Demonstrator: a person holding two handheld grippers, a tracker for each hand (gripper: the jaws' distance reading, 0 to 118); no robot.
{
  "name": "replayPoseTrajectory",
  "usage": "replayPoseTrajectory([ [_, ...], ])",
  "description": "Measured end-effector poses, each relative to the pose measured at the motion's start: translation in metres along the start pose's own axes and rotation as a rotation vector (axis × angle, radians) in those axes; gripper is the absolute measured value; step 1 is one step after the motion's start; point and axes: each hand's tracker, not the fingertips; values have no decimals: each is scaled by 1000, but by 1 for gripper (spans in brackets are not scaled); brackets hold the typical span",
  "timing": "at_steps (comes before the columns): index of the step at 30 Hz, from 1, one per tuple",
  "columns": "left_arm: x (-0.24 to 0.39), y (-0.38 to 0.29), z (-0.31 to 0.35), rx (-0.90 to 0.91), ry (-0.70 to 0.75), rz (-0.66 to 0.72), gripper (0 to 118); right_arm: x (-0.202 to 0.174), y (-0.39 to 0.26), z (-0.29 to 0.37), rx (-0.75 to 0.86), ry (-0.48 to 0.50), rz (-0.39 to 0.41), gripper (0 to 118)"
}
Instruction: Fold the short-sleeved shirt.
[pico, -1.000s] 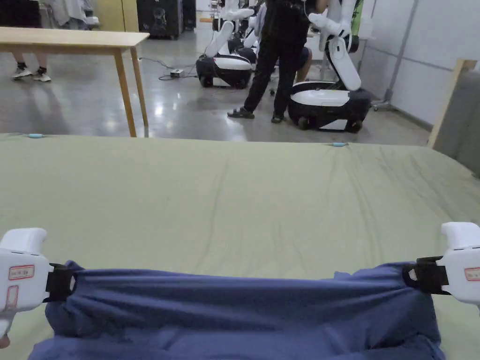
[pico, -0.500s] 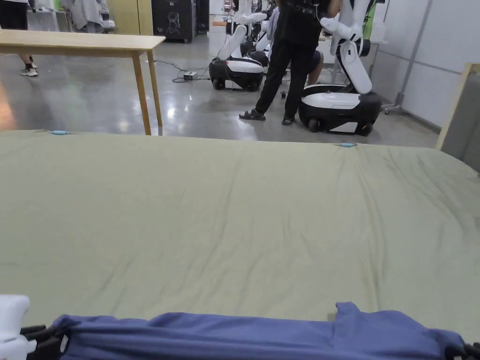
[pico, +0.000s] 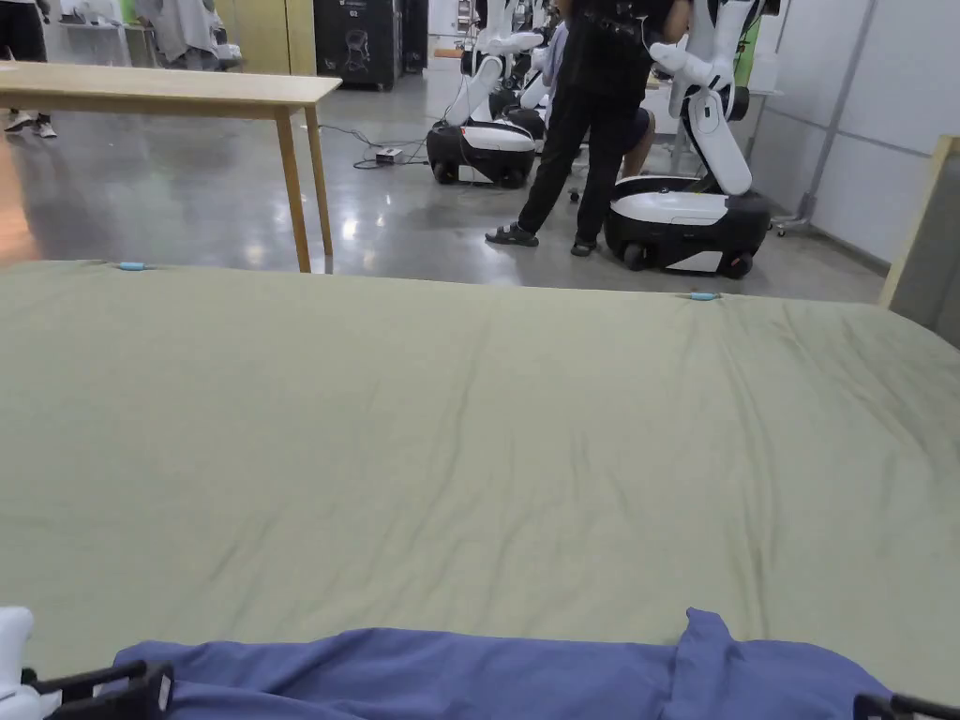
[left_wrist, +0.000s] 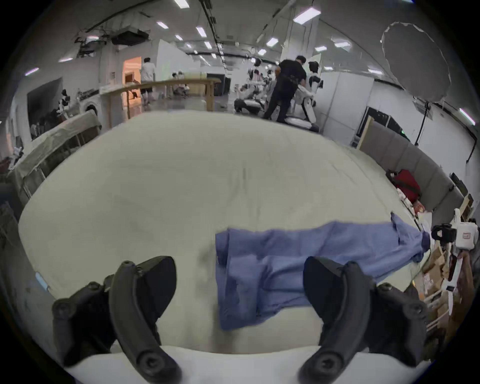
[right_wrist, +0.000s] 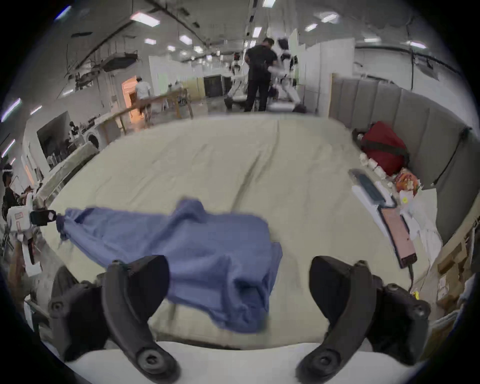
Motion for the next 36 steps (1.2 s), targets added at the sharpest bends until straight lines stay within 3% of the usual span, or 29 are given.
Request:
replayPoseTrajectory([
  [1,8,8,7,47,12,-3,92,-7,3,2,53,-20,-4,100],
  [3,34,22,24,145,15,-18,50,-27,17,16,173,-46,9,32],
  [4,46,29,30,194,16,-31,25,-40,20,18,233,-65,33,5],
  [5,59,32,35,253,26,-48,2,-52,20,20,288,-67,54,3],
  [12,138,33,65,526,78,-185,1,-117,19,25,502,-96,146,2],
  [20,140,31,79,545,80,-185,1,-128,-5,9,555,-106,145,2],
  [24,93,39,69,339,-74,-36,1,-127,-15,0,560,-110,129,2],
  [27,28,46,37,56,-201,138,1,-127,-25,-7,559,-121,129,2],
  [30,-26,42,7,-129,-248,290,1,-125,-32,-16,540,-122,124,2],
  [36,-85,37,-36,-354,-349,417,2,-125,-44,-33,497,-123,113,2],
])
